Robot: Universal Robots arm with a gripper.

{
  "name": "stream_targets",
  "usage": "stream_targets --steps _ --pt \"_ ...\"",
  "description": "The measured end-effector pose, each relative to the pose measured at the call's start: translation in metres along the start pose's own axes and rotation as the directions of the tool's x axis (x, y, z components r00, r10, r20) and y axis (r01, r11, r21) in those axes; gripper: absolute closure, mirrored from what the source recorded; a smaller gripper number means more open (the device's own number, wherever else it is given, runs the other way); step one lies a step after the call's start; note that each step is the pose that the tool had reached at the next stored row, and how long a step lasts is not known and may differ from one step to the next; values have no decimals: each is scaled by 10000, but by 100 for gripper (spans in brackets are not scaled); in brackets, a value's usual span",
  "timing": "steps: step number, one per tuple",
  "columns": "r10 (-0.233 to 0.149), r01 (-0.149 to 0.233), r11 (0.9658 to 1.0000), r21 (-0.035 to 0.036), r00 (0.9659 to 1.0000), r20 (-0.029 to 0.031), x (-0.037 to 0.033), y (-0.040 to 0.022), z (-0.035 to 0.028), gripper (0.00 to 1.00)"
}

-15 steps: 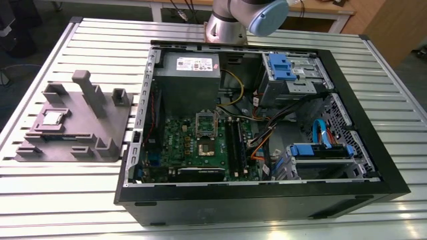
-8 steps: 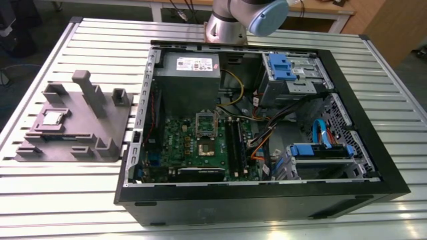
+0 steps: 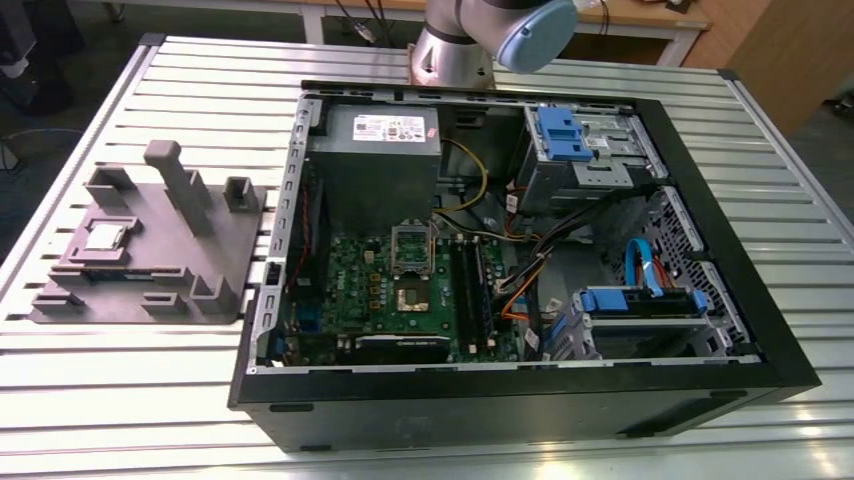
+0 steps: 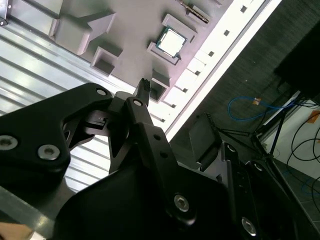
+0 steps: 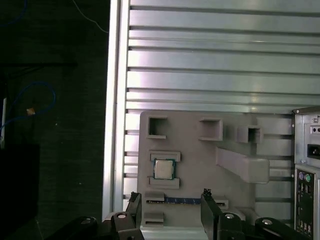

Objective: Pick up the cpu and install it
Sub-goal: 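Pick up the cpu and move it towards the insertion slot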

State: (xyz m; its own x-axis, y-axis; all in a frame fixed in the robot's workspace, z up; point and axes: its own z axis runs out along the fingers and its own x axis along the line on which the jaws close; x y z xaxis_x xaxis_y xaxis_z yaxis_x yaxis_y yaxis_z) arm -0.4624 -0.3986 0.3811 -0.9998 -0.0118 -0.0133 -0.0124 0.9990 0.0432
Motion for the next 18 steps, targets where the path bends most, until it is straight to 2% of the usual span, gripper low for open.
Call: stream_targets --steps 11,12,13,17,18 --pt "1 -1 10000 -3 10000 -4 0 -1 22 41" --pt "0 0 10000 -10 10000 -3 1 -4 94 41" --pt "0 0 10000 -10 10000 -3 2 -9 200 41" --pt "0 0 10000 -9 10000 -2 2 -9 204 41" --pt "1 -1 10000 -10 10000 -3 3 -9 222 41"
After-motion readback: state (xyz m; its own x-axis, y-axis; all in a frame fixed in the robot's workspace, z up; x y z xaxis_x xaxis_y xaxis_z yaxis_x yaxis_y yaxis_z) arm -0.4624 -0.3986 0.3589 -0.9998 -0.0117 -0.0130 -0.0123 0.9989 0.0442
